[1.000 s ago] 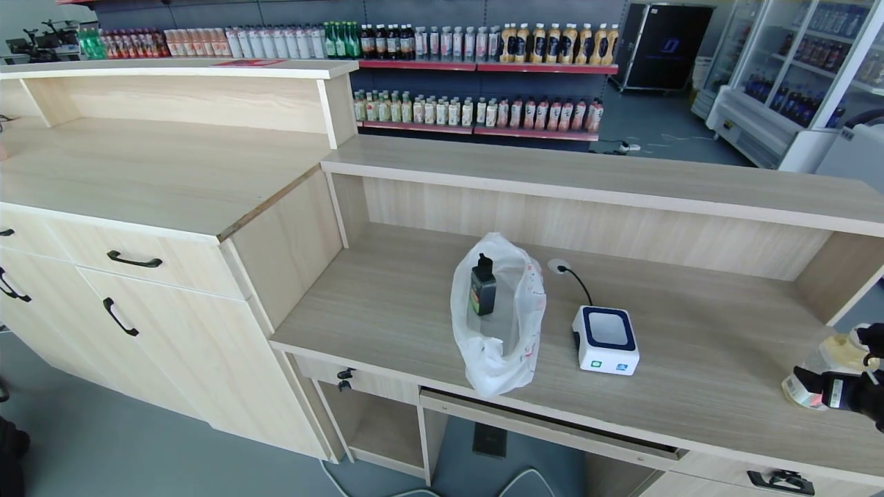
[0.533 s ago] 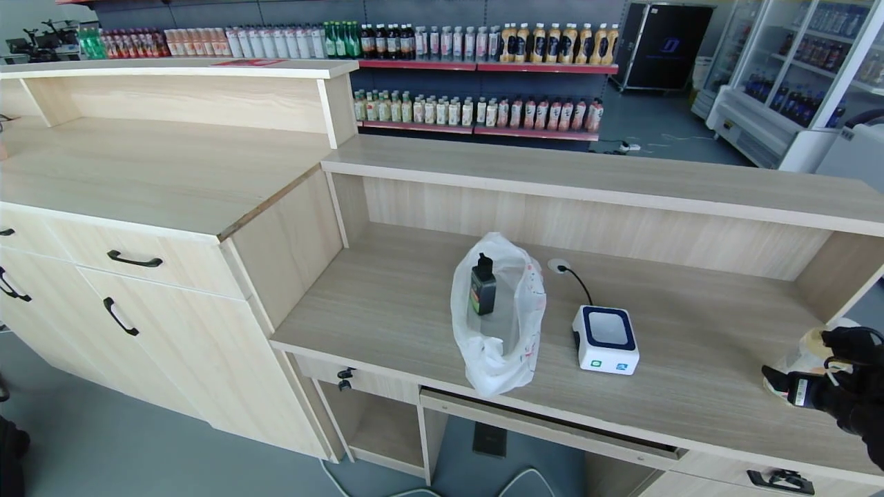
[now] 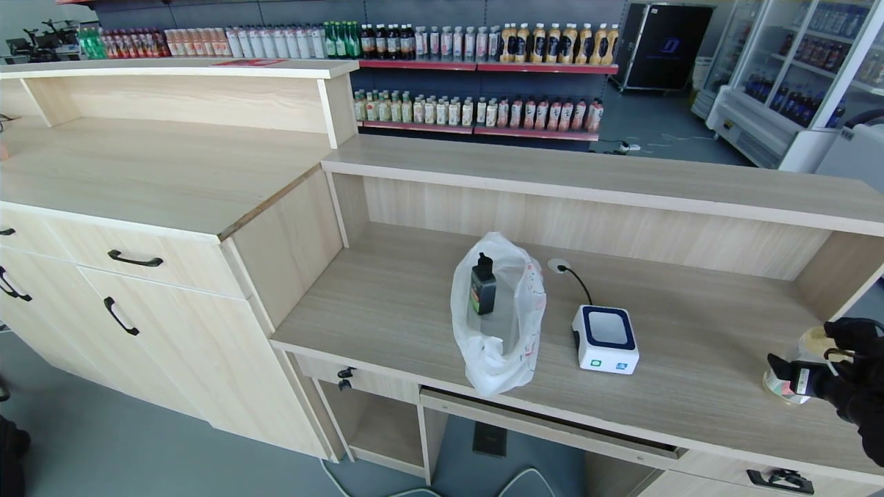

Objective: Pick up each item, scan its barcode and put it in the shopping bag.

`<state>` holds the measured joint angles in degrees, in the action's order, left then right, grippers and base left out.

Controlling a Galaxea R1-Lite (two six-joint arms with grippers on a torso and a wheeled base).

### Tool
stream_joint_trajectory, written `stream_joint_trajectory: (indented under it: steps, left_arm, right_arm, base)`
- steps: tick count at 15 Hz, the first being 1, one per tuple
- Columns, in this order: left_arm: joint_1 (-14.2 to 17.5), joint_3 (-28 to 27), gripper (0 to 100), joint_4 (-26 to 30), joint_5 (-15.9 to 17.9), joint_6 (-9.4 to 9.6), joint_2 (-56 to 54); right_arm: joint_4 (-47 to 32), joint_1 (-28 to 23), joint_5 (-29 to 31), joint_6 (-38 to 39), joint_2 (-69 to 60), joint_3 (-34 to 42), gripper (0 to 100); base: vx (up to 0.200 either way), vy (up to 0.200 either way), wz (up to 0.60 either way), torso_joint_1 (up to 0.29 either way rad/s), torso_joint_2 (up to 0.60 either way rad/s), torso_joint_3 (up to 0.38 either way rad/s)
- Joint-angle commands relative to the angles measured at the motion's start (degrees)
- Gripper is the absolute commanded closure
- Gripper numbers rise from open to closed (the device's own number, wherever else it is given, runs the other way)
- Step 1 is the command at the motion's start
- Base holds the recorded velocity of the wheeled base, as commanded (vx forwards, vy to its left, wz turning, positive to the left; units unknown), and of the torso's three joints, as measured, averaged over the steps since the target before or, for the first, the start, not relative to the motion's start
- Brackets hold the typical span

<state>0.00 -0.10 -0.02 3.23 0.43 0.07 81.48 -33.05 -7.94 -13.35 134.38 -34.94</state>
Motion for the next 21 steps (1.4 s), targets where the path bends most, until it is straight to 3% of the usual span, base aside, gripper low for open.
stream_joint_trajectory:
  steps: [1, 6, 17, 18, 21]
  left_arm:
    - [0.0, 0.01, 0, -0.06, 0.02, 0.01, 0.01]
    - [0.0, 0.01, 0, -0.06, 0.02, 0.01, 0.01]
    - [0.0, 0.01, 0, 0.02, 0.02, 0.01, 0.01]
    - [0.0, 0.01, 0, -0.06, 0.02, 0.01, 0.01]
    - [0.0, 0.01, 0, -0.06, 0.02, 0.01, 0.01]
  right_arm:
    - [-0.18, 0.18, 1.26, -0.1, 1.77, -2.33, 0]
    - [-0.71, 1.23, 2.57, -0.27, 5.9, -8.22, 0]
    - [-0.62, 2.9, 2.57, -0.27, 7.74, -12.52, 0]
    - [-0.71, 3.08, 2.49, -0.27, 7.92, -13.05, 100]
    - [-0.62, 3.43, 2.49, -0.98, 8.62, -14.63, 100]
  base:
    - [0.0, 0.0, 0.0, 0.0, 0.0, 0.0]
    - [0.0, 0.0, 0.0, 0.0, 0.0, 0.0]
    - [0.0, 0.0, 0.0, 0.0, 0.0, 0.0]
    - [0.0, 0.0, 0.0, 0.0, 0.0, 0.0]
    - [0.0, 0.0, 0.0, 0.0, 0.0, 0.0]
